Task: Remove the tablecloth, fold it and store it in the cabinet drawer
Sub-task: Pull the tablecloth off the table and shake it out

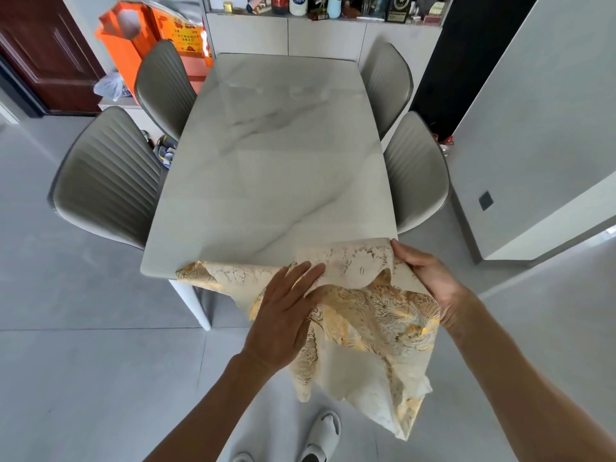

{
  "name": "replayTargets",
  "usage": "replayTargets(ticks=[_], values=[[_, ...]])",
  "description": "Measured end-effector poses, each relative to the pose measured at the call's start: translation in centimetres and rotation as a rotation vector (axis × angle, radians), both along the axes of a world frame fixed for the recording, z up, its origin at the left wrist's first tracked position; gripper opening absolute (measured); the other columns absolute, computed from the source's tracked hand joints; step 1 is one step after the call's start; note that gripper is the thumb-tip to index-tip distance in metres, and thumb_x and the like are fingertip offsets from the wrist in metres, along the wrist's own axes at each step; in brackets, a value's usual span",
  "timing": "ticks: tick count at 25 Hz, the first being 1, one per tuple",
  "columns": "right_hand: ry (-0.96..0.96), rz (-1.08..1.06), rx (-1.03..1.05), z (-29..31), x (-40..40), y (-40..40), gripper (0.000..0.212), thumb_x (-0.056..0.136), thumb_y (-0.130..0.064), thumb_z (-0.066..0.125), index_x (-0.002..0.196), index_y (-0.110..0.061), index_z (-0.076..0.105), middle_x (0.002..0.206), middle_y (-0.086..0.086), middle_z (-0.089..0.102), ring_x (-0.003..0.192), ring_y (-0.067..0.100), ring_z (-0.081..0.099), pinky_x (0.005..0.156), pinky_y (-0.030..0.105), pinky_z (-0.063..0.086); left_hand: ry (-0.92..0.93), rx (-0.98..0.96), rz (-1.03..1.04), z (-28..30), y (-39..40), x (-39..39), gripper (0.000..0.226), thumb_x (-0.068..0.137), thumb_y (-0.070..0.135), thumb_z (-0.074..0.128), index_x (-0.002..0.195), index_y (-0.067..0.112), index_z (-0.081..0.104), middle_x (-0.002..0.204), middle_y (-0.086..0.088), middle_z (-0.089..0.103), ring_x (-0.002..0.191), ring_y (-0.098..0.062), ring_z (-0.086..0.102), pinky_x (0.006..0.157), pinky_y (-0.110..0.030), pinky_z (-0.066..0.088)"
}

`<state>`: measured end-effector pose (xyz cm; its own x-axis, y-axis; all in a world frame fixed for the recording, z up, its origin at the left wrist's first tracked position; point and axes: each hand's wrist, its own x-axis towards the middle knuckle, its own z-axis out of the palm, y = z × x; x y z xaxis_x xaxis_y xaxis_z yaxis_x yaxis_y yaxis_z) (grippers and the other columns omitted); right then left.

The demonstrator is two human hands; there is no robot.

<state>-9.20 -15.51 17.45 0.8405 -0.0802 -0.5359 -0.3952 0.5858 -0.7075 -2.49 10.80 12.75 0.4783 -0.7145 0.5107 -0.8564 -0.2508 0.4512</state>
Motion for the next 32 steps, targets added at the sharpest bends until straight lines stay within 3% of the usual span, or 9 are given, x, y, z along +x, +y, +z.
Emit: replayTargets(ticks=[4, 6, 8, 10, 13, 19, 24, 28, 32], values=[[0.103, -0.041, -0.902, 0.0, -0.1, 0.7, 0.013, 0.094, -0.025, 0.062, 0.086, -0.023, 0.071, 0.099, 0.009, 0.073, 0.087, 0.03, 0.067, 0.075, 0.033, 0.05, 0.214, -0.19, 0.124, 3.0, -1.0, -0.5, 0.034, 0.092, 0.01, 0.037, 0.11, 0.0, 0.064, 0.122, -0.009, 0.062, 0.111, -0.019, 0.058, 0.1, -0.025, 0.046], [-0.251, -0.148, -0.996, 0.8, -1.3, 3.6, 0.006, 0.093, -0.028, 0.065, 0.099, -0.028, 0.067, 0.106, -0.001, 0.071, 0.095, 0.014, 0.067, 0.081, 0.025, 0.05, 0.316, -0.252, 0.187, 4.2, -1.7, -0.6, 0.029, 0.09, 0.013, 0.042, 0.103, 0.002, 0.065, 0.11, 0.002, 0.061, 0.098, -0.012, 0.059, 0.088, -0.017, 0.047], [-0.55, 0.035, -1.043, 1.2, -3.4, 7.4, 0.033, 0.09, -0.042, 0.067, 0.118, -0.026, 0.061, 0.116, -0.006, 0.066, 0.107, 0.014, 0.063, 0.089, 0.025, 0.049, 0.418, -0.298, 0.246, 5.1, -2.0, -0.3, 0.022, 0.092, 0.015, 0.045, 0.097, 0.009, 0.065, 0.099, 0.01, 0.061, 0.088, -0.007, 0.059, 0.08, -0.016, 0.047], [-0.585, 0.067, -1.295, 0.5, -4.8, 10.8, 0.048, 0.086, -0.046, 0.071, 0.126, -0.023, 0.057, 0.123, -0.01, 0.062, 0.115, 0.011, 0.059, 0.094, 0.025, 0.047, 0.46, -0.302, 0.255, 5.9, -2.0, -0.2, 0.017, 0.093, 0.014, 0.048, 0.089, 0.017, 0.064, 0.087, 0.015, 0.06, 0.08, -0.005, 0.058, 0.074, -0.014, 0.043], [-0.595, -0.228, -1.57, 0.4, -3.5, 13.3, 0.021, 0.086, -0.017, 0.074, 0.105, -0.01, 0.07, 0.108, 0.001, 0.067, 0.1, 0.014, 0.06, 0.086, 0.034, 0.05, 0.467, -0.262, 0.226, 7.1, -1.6, -0.5, 0.016, 0.092, 0.019, 0.051, 0.084, 0.024, 0.064, 0.081, 0.02, 0.06, 0.076, -0.004, 0.059, 0.071, -0.011, 0.04], [-0.452, -0.403, -1.093, 3.4, -3.0, 14.9, 0.014, 0.094, -0.017, 0.055, 0.09, -0.028, 0.062, 0.087, -0.012, 0.067, 0.081, 0.006, 0.063, 0.072, 0.014, 0.046, 0.774, -0.284, 0.149, 10.2, 2.0, -0.7, 0.018, 0.077, 0.011, 0.078, 0.081, 0.029, 0.074, 0.083, 0.013, 0.071, 0.074, -0.001, 0.065, 0.067, -0.008, 0.045], [-0.595, -0.341, -1.114, 6.6, -3.1, 17.1, 0.012, 0.095, -0.026, 0.056, 0.087, -0.034, 0.058, 0.073, -0.012, 0.06, 0.061, 0.002, 0.052, 0.059, 0.008, 0.039, 1.02, -0.383, -0.059, 12.9, 6.5, 0.8, 0.016, 0.08, 0.005, 0.067, 0.08, 0.016, 0.078, 0.083, -0.001, 0.073, 0.081, -0.018, 0.067, 0.074, -0.025, 0.052], [-0.64, -0.123, -1.183, 7.8, -3.8, 19.5, 0.01, 0.085, -0.035, 0.063, 0.079, -0.029, 0.068, 0.07, -0.011, 0.065, 0.059, 0.006, 0.057, 0.058, 0.013, 0.044, 0.788, -0.222, 0.092, 13.3, 8.4, 1.7, 0.025, 0.079, -0.002, 0.07, 0.075, 0.022, 0.076, 0.066, -0.008, 0.071, 0.056, -0.025, 0.056, 0.061, -0.033, 0.048], [-0.677, 0.01, -1.255, 7.2, -4.9, 22.1, 0.014, 0.086, -0.042, 0.07, 0.087, -0.028, 0.072, 0.074, -0.01, 0.07, 0.059, 0.005, 0.062, 0.058, 0.016, 0.048, 0.892, -0.23, -0.04, 13.4, 9.3, 1.2, 0.033, 0.078, 0.009, 0.071, 0.103, 0.028, 0.062, 0.064, -0.018, 0.064, 0.053, -0.03, 0.049, 0.059, -0.035, 0.047]])
